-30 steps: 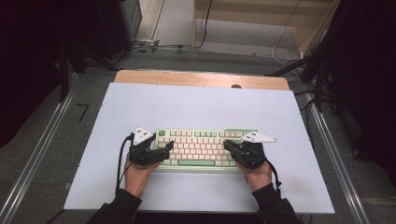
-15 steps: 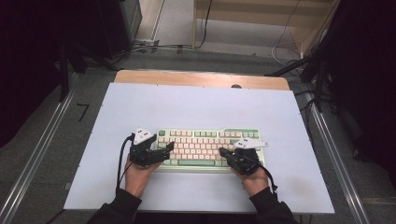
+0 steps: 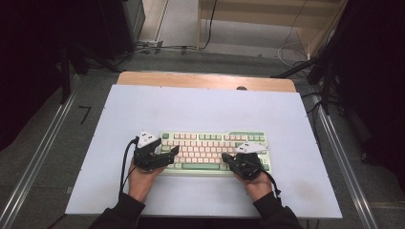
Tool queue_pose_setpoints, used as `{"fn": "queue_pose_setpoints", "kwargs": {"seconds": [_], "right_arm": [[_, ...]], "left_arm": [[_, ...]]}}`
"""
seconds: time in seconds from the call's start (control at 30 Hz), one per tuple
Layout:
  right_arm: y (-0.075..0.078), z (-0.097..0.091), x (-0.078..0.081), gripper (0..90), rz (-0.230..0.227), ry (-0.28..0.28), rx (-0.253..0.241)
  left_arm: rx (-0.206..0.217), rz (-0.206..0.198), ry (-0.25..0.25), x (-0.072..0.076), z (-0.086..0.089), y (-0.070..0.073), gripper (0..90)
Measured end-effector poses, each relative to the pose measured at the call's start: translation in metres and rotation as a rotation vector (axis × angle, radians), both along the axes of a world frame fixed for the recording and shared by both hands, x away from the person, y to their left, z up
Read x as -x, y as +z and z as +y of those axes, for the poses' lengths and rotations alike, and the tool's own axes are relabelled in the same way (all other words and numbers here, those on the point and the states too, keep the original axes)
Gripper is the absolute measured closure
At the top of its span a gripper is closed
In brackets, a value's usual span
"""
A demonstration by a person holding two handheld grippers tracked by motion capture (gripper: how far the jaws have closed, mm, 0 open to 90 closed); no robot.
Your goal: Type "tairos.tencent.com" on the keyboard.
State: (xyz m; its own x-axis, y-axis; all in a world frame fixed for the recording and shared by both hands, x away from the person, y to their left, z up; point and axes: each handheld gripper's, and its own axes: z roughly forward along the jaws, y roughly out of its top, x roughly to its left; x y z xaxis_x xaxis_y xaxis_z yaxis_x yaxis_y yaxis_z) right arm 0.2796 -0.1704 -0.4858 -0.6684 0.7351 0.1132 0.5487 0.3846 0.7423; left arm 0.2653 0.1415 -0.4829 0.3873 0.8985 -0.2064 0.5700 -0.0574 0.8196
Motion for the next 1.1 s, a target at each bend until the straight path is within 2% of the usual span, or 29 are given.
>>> {"fn": "queue_pose_setpoints", "kwargs": {"seconds": [0.47, 0.57, 0.63, 0.7, 0.77, 0.87, 0.9, 0.97, 1.1], "right_arm": [[-0.004, 0.004, 0.0, 87.7, 0.007, 0.009, 0.034], [0.0, 0.003, 0.0, 87.7, 0.003, 0.002, 0.015], [0.004, 0.0, 0.0, 87.6, -0.004, -0.006, -0.02], [0.009, -0.004, -0.001, 81.5, -0.021, -0.016, -0.051], [0.012, -0.008, -0.002, 71.3, -0.03, -0.032, -0.075], [0.014, -0.014, -0.006, 43.2, -0.032, -0.06, -0.096], [0.014, -0.016, -0.007, 37.5, -0.03, -0.069, -0.098], [0.014, -0.019, -0.009, 31.5, -0.029, -0.088, -0.102], [0.014, -0.023, -0.011, 29.0, -0.023, -0.102, -0.116]], "left_arm": [[-0.001, 0.006, -0.003, 0.0, -0.001, -0.001, 24.3], [0.0, 0.004, -0.007, 0.0, -0.002, -0.001, 24.3], [0.002, 0.001, -0.007, 0.0, -0.002, 0.0, 24.7], [0.003, 0.001, -0.011, 0.0, -0.002, 0.0, 24.8], [0.006, 0.002, -0.015, 0.0, -0.003, -0.001, 25.3], [0.012, -0.001, -0.025, 0.001, -0.004, 0.0, 27.1], [0.014, -0.003, -0.027, 0.001, -0.004, 0.0, 28.5], [0.017, -0.011, -0.035, 0.002, -0.005, 0.001, 31.7], [0.024, -0.022, -0.057, 0.003, -0.008, 0.002, 46.4]]}}
